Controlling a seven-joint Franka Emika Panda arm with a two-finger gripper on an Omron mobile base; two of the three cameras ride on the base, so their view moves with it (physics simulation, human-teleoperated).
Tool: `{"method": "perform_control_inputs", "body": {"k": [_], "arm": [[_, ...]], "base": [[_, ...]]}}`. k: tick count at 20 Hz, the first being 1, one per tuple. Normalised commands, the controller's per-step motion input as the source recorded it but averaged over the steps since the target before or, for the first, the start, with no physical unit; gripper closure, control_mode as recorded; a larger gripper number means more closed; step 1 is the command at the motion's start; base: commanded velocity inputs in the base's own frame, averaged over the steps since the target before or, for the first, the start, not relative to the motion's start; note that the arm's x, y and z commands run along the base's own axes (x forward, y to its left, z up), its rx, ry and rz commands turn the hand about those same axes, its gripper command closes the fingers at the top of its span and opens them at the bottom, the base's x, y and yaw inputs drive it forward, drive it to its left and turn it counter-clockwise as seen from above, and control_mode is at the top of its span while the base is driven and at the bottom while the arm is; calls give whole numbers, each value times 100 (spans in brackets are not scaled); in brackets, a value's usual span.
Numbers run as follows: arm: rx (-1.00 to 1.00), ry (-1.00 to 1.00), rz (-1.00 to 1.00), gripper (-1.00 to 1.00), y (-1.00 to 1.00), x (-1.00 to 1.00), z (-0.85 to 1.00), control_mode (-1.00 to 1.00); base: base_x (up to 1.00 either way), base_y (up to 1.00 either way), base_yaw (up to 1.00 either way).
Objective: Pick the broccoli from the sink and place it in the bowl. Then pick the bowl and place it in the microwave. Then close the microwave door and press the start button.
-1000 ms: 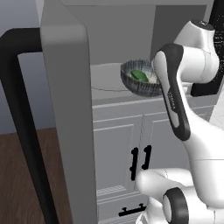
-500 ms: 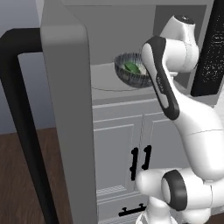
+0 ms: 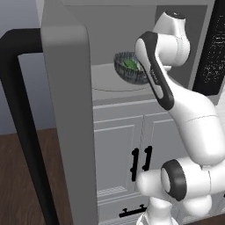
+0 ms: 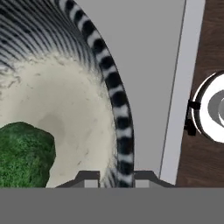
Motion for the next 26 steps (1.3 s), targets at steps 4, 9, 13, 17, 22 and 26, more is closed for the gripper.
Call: {"method": "perform_control_inputs", "body": {"k": [4,9,13,17,22,26], "arm": [[-8,-2,11,-100,38,6,-47,-100],[-12,-10,10,-100,22,-4,-40,-100],[-10,-17,9,-100,4,0,-9,-100],[-7,-15,8,-100,3,-17,1,-100],[-5,-6,7,-100,1,-41,7,-100],[-5,-2,3,-100,3,-67,-9,-100]], "base": [[0,0,0],[0,0,0],[0,0,0],[0,0,0],[0,0,0],[0,0,0]]}}
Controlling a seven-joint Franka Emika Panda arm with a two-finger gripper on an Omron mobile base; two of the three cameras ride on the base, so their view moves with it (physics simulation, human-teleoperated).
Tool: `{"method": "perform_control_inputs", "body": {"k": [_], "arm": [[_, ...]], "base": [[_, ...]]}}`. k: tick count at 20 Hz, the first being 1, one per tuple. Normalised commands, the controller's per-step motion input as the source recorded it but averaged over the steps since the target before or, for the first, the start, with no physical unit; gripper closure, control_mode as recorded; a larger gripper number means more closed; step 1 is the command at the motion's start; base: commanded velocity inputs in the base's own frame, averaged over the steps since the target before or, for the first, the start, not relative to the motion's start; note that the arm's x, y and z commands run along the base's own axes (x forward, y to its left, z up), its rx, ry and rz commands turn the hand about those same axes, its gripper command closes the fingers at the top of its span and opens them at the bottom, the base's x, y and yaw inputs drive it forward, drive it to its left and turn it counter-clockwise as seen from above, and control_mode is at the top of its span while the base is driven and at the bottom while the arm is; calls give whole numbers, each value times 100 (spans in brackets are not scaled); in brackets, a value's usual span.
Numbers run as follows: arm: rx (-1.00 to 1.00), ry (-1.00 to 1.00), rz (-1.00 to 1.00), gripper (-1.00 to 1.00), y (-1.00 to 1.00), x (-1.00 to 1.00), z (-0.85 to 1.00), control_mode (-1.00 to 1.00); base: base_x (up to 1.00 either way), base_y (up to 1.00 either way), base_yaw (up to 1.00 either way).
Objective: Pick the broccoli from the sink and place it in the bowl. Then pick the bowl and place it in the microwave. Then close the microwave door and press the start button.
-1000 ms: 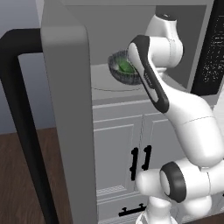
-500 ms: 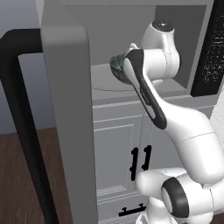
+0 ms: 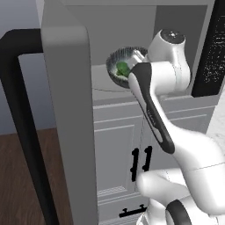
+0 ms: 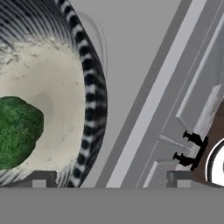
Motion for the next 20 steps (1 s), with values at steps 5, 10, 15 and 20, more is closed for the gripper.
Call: {"method": "perform_control_inputs", "body": {"k": [5,10,15,20], "arm": [[-11,-4,6,-100,-8,-14,21,-100],[-16,-7,4,-100,-16,1,48,-100],[-16,-13,2,-100,2,-40,9,-100],[-13,-11,2,-100,2,-58,-44,-100]], "base": [[0,0,0],[0,0,0],[0,0,0],[0,0,0]]}}
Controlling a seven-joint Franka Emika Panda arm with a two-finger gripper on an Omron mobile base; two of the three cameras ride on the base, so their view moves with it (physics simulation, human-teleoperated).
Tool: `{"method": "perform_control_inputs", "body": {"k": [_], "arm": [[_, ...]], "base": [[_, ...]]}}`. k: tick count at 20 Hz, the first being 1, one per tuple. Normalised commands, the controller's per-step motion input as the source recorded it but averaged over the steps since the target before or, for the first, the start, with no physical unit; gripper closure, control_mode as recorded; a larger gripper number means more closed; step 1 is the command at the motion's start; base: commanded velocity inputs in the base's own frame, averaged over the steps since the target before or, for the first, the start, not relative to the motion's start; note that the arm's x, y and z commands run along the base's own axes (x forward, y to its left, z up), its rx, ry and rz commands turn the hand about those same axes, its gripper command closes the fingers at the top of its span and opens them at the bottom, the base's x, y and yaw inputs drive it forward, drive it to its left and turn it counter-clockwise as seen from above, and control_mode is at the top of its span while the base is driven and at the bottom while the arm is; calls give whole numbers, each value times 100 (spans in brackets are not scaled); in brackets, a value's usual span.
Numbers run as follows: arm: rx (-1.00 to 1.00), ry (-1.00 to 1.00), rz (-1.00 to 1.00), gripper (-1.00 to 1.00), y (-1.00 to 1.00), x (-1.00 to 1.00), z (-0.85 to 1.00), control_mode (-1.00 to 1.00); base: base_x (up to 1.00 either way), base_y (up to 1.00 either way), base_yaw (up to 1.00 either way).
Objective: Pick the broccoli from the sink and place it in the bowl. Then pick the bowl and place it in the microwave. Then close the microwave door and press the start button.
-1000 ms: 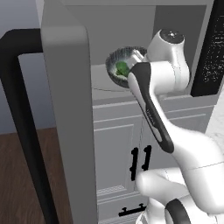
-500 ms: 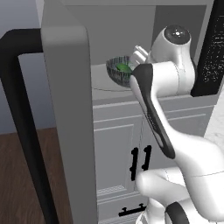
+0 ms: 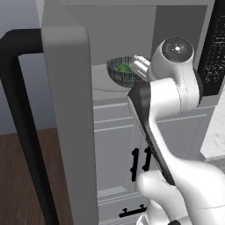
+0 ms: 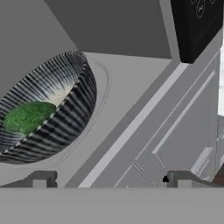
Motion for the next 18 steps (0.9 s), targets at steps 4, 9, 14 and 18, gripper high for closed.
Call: {"method": "perform_control_inputs", "body": {"k": [4,9,14,18], "arm": [[-10,-4,1,-100,-39,-36,-64,-100],[-9,0,0,-100,-65,-1,-31,-100],[-15,1,-1,-100,-54,-4,-22,-100],[-26,4,-1,-100,-5,9,-37,-100]], "base": [[0,0,0],[0,0,0],[0,0,0],[0,0,0]]}}
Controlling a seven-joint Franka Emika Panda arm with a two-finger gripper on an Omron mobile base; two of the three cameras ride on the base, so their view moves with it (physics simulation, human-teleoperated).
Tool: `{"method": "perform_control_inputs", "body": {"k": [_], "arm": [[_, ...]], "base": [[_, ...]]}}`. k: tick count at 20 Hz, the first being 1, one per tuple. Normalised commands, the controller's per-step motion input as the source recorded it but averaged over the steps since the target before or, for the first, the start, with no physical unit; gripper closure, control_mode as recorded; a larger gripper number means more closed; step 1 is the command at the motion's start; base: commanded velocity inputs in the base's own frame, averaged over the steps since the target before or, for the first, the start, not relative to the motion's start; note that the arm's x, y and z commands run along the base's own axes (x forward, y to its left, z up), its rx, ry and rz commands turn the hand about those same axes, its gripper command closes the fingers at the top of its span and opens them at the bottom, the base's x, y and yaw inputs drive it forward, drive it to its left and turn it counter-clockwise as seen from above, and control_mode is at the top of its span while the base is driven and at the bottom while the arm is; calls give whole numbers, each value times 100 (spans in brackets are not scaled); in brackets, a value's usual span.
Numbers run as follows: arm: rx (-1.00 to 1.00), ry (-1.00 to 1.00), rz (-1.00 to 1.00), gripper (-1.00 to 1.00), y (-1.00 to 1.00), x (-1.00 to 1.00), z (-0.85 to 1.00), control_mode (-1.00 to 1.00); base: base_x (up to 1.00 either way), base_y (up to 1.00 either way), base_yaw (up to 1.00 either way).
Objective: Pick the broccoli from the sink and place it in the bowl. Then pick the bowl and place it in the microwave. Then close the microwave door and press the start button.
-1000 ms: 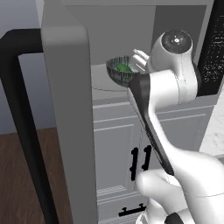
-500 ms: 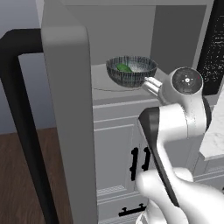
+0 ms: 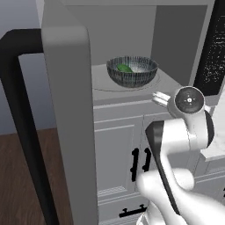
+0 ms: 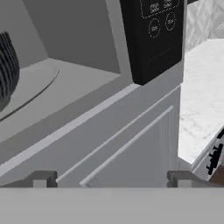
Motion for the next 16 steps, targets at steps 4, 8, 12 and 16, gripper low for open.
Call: {"method": "perform_control_inputs", "body": {"k": [4,8,12,16], "arm": [[-34,0,-11,-100,2,0,-7,-100],[-41,0,-15,-100,12,0,-1,-100],[-49,-5,-17,-100,17,0,-4,-100],[-53,-10,-15,-100,16,0,-13,-100]], "base": [[0,0,0],[0,0,0],[0,0,0],[0,0,0]]}}
